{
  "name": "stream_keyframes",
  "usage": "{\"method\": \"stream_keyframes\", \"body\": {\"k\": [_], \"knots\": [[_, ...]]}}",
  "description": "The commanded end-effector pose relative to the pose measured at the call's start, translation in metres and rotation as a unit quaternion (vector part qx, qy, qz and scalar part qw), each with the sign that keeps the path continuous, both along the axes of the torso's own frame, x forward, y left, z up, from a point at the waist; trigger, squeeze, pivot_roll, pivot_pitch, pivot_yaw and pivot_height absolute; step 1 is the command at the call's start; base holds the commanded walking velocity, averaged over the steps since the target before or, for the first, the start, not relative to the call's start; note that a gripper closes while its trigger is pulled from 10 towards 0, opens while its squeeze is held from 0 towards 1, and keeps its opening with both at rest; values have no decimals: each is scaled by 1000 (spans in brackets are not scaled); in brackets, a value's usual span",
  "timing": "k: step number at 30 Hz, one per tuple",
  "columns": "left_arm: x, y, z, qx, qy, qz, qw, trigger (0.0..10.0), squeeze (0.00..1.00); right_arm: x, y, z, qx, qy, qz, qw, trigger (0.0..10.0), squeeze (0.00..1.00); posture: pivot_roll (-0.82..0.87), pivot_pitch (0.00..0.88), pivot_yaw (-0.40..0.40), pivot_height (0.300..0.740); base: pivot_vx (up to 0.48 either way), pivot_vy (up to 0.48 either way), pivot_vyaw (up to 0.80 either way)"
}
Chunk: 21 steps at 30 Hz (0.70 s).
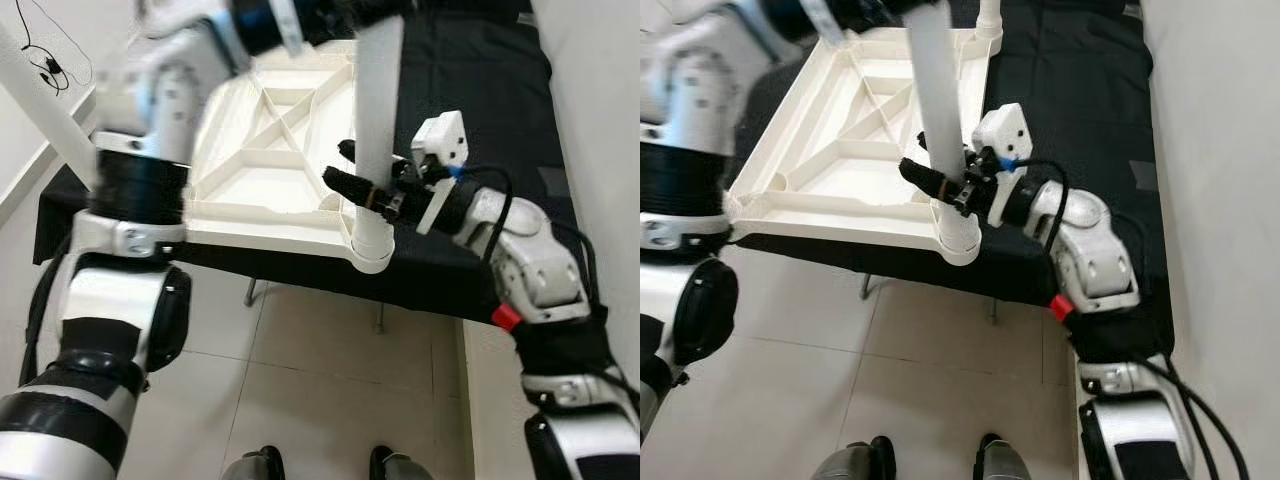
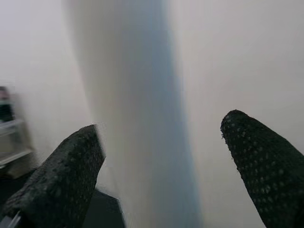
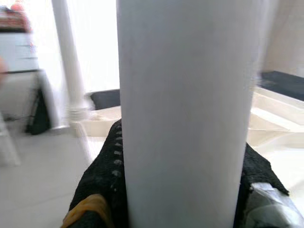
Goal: Building children table
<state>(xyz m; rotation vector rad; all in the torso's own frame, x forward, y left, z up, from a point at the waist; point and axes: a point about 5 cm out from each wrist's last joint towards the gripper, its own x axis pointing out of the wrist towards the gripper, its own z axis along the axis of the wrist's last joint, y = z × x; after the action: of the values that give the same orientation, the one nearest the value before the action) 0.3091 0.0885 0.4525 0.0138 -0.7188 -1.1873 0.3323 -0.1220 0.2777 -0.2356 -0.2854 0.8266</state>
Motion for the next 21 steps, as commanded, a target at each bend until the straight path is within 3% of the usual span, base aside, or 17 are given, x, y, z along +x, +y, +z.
{"method": "stream_keyframes", "body": {"k": [1, 2, 3, 11, 17, 21], "knots": [[-3, 12, -4, -10, 9, 13, 1000, 10000, 1000, 7, -8, -24, -5, 47, -101, 994, 0, 0, 31, 251, 52, 740, 0, 0, 0], [-3, 12, -4, -10, 9, 13, 1000, 10000, 1000, 7, -8, -24, -5, 47, -101, 994, 0, 0, 31, 251, 52, 740, 0, 0, 0], [-10, 24, -12, -16, 21, 21, 999, 10000, 1000, 2, -1, -28, 23, 58, -133, 989, 0, 0, 31, 250, 46, 740, 0, 0, 0], [-15, 41, -37, -19, 63, 62, 996, 10000, 1000, -12, 18, -37, 72, 61, -162, 982, 0, 0, 31, 253, 38, 740, 0, 0, 0], [-18, 38, -40, -20, 75, 65, 995, 10000, 1000, -11, 14, -32, 99, 60, -189, 975, 0, 0, 32, 248, 39, 740, 0, 0, 0], [-15, 29, -45, -18, 79, 68, 994, 10000, 1000, -15, 11, -24, 142, 44, -172, 974, 0, 0, 24, 247, 54, 740, 0, 0, 0]]}}
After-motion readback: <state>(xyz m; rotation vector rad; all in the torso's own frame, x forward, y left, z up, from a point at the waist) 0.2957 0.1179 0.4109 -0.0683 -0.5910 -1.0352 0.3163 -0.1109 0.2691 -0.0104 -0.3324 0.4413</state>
